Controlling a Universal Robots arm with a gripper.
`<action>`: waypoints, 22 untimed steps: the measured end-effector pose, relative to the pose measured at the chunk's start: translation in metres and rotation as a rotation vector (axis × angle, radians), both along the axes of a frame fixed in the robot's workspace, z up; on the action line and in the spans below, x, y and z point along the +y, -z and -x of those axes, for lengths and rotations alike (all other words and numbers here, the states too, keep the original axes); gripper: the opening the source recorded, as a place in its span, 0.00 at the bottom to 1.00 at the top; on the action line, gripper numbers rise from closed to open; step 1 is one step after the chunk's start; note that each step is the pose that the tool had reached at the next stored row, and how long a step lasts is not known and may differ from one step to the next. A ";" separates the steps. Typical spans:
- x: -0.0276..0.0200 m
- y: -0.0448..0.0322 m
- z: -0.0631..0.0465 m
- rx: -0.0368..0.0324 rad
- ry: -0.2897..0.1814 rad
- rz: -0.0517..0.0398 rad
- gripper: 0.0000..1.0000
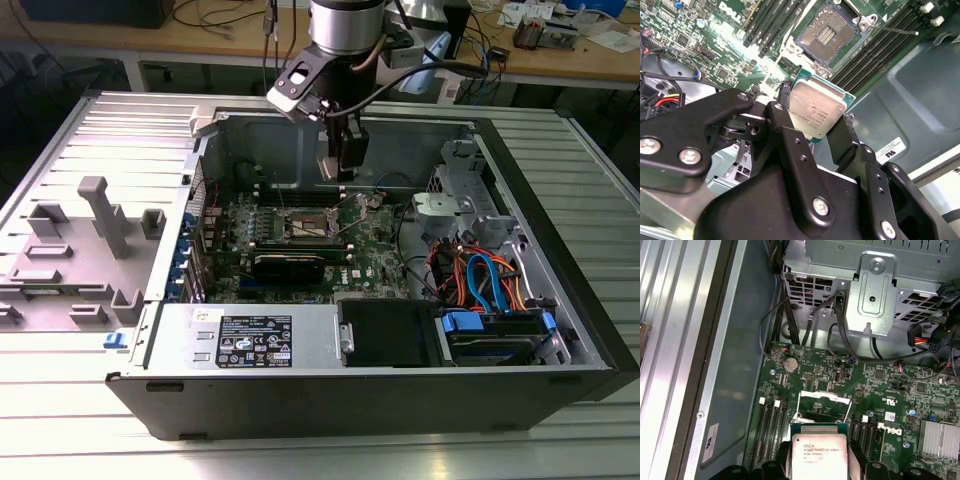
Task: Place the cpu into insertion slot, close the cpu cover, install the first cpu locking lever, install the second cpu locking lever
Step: 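Place the cpu into insertion slot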
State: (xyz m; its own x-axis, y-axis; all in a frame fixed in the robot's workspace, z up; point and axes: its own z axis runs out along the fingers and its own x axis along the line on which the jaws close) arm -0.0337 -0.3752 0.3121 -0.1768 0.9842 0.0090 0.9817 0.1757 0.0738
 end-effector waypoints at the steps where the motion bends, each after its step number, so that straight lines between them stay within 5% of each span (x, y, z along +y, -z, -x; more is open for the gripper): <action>1: -0.0021 0.0005 0.000 0.0000 0.000 0.0000 0.54; 7: -0.0098 0.0054 0.000 0.0002 0.002 0.0005 0.54; 16: -0.0099 0.0121 0.000 0.0004 0.148 0.0020 0.54; 22: -0.0099 0.0125 0.000 0.0003 0.162 0.0019 0.54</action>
State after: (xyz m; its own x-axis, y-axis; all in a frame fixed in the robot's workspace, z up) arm -0.0335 -0.3852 0.2996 -0.0154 0.9999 0.0072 0.9972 0.0149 0.0733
